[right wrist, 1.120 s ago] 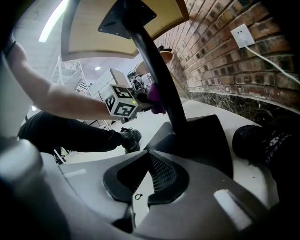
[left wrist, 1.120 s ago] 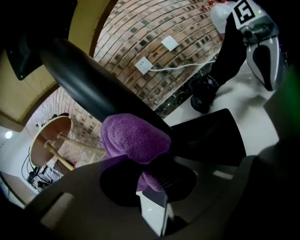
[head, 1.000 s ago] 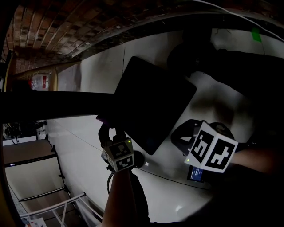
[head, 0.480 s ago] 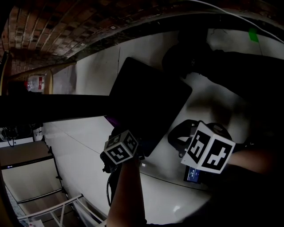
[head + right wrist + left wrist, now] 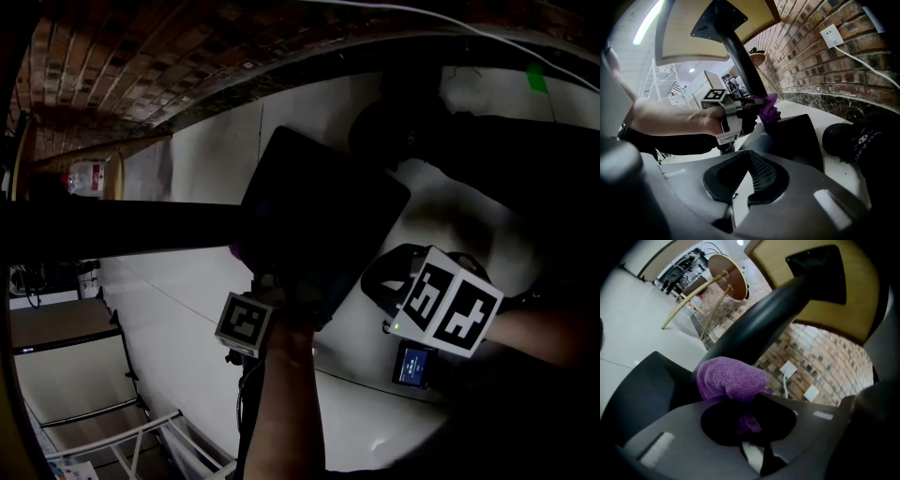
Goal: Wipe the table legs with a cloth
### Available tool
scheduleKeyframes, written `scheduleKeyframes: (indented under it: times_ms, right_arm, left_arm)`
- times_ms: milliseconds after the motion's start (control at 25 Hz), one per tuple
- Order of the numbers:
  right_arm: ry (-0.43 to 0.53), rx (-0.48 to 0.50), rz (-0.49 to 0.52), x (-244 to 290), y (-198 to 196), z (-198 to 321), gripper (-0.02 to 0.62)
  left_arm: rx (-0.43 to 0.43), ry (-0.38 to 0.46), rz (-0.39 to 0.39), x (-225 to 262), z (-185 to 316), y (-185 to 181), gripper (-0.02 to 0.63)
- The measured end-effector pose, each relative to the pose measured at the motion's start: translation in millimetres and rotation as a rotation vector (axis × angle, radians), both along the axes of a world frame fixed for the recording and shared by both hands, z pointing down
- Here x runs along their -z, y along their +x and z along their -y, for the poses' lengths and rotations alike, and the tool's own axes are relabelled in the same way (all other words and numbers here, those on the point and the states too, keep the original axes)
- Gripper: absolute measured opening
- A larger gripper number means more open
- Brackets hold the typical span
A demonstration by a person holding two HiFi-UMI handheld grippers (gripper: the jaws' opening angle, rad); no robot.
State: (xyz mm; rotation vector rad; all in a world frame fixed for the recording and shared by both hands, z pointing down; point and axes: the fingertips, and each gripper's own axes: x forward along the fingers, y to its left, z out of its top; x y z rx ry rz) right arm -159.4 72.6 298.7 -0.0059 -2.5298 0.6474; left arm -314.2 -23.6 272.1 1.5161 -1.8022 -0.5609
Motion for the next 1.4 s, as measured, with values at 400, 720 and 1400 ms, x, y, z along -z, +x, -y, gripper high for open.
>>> scheduleKeyframes:
  times_ms: [400, 720, 1400]
  right_arm:
    - [0.010, -0.006, 0.040, 17, 1, 1, 0.002]
    - [0.040, 0.043, 0.174, 70, -14, -12, 0.002]
    - [0.001, 0.121, 0.583, 264, -38, -6, 0.002]
  left_arm:
    - [0.016, 0.193, 0.062, 140, 10, 1, 0.074]
    - [0.007, 0.241, 0.314, 249, 7, -7, 0.071]
    - [0.174, -0.096, 1.454, 419, 17, 2, 0.066]
